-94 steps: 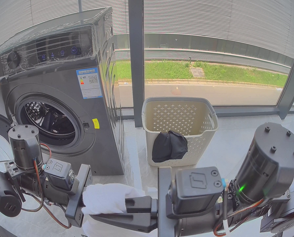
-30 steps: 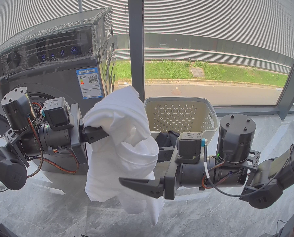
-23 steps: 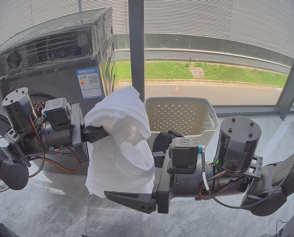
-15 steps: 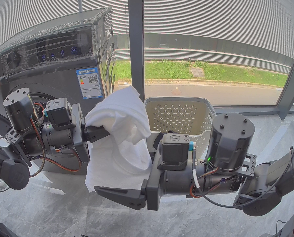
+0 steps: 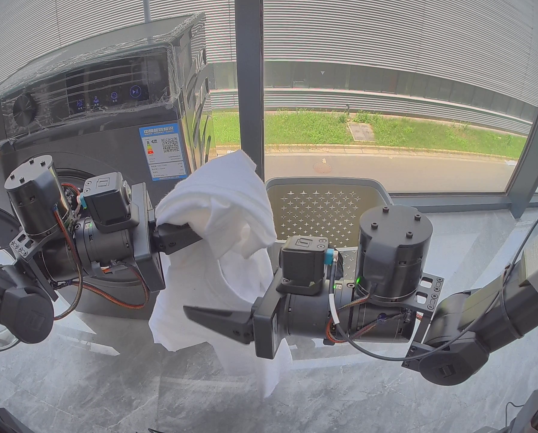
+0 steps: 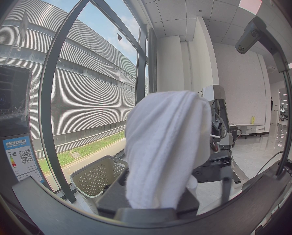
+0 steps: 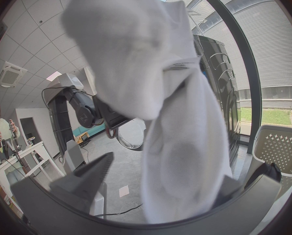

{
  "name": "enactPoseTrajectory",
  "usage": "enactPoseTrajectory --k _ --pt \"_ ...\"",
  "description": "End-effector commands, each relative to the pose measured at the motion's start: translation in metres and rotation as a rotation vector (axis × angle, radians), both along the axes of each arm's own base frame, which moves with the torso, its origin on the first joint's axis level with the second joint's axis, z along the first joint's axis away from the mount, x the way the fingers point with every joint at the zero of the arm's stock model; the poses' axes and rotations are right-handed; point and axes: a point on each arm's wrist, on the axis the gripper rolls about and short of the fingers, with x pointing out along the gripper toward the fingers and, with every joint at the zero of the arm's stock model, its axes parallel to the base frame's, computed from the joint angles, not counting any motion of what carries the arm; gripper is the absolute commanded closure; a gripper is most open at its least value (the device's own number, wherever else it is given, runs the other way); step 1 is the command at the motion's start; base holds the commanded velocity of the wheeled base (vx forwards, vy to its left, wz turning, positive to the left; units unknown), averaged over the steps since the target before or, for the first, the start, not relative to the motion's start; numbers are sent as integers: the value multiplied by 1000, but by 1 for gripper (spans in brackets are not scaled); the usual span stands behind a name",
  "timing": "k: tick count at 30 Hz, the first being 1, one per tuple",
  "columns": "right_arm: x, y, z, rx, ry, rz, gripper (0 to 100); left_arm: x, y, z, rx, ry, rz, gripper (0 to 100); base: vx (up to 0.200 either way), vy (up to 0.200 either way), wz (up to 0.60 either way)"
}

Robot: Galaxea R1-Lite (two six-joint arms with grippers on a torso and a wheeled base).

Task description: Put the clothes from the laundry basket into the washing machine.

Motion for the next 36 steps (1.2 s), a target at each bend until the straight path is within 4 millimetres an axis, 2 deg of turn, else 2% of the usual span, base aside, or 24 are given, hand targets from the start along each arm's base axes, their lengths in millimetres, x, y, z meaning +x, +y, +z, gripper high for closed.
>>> enactPoseTrajectory --k 1,6,15,19,24,31,36 --pt "8 3 -2 3 -3 -16 100 -1 0 2 -2 -6 0 100 0 0 0" --pt "15 6 1 15 -15 -39 100 -2 2 2 -3 -7 3 100 0 0 0" --pt "4 -5 12 26 -33 -43 100 2 2 -1 0 5 29 100 0 0 0" --pt "-15 -27 19 17 -39 -42 100 11 9 -7 1 13 86 100 0 0 0" --pt "-24 -52 27 24 -45 -70 100 12 13 -10 -5 -2 101 100 0 0 0" --pt "-22 -64 36 44 -73 -111 100 9 13 -8 -7 -8 98 100 0 0 0" --pt "-22 -65 37 46 -75 -111 100 4 11 -8 -6 -9 86 100 0 0 0"
